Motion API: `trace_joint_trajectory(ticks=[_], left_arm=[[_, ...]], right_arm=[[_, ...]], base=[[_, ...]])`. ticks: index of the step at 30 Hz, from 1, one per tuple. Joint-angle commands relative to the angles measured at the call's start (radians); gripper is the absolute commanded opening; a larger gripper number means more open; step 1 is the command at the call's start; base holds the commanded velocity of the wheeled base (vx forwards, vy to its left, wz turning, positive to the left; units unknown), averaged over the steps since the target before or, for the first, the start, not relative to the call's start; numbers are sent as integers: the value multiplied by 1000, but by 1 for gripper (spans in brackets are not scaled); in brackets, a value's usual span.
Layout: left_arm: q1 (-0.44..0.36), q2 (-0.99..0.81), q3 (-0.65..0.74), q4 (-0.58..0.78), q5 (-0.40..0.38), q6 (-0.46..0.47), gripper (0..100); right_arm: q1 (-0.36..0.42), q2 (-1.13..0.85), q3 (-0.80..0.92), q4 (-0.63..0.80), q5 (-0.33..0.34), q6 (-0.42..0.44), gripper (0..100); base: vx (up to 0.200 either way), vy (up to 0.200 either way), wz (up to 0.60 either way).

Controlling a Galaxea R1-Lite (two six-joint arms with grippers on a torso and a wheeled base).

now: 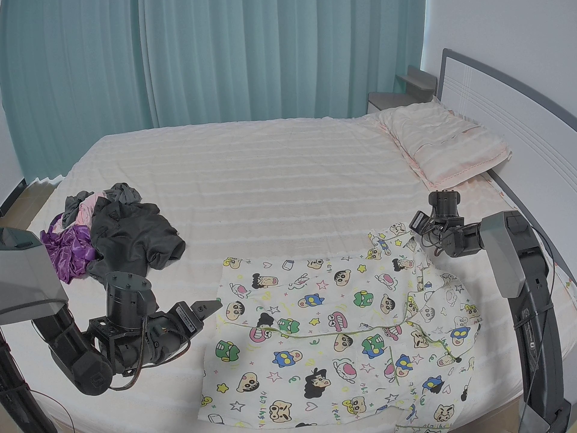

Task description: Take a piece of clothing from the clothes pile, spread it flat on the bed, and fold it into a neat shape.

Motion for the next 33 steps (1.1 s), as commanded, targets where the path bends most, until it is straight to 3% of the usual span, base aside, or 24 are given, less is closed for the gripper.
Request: trace_joint_trajectory(ticks=[1, 9, 11, 15, 23, 28, 33], left_arm=[[-2, -4, 1, 0, 0, 0, 100], [-6, -10, 6, 0, 0, 1, 100], [-12, -17, 7, 0, 0, 0, 100], [-21, -19, 9, 0, 0, -10, 100], [-69, -7, 32, 3, 0, -11, 100], [-127, 1, 70, 9, -1, -11, 100], [-164, 10, 98, 14, -1, -10, 100]], right_arm=[[-2, -31, 38, -4, 1, -9, 100], [-42, -185, 300, -21, 47, -71, 100], [-57, -283, 481, -99, 98, -85, 100], [-66, -415, 730, -222, 117, -141, 100], [-101, -619, 1123, -444, 174, -181, 100], [-111, -697, 1304, -512, 185, -183, 100], [-127, -732, 1445, -611, 237, -184, 100]], base=[[0, 0, 0], [0, 0, 0], [0, 0, 0], [0, 0, 0], [-200, 0, 0], [-200, 0, 0], [-200, 0, 0]])
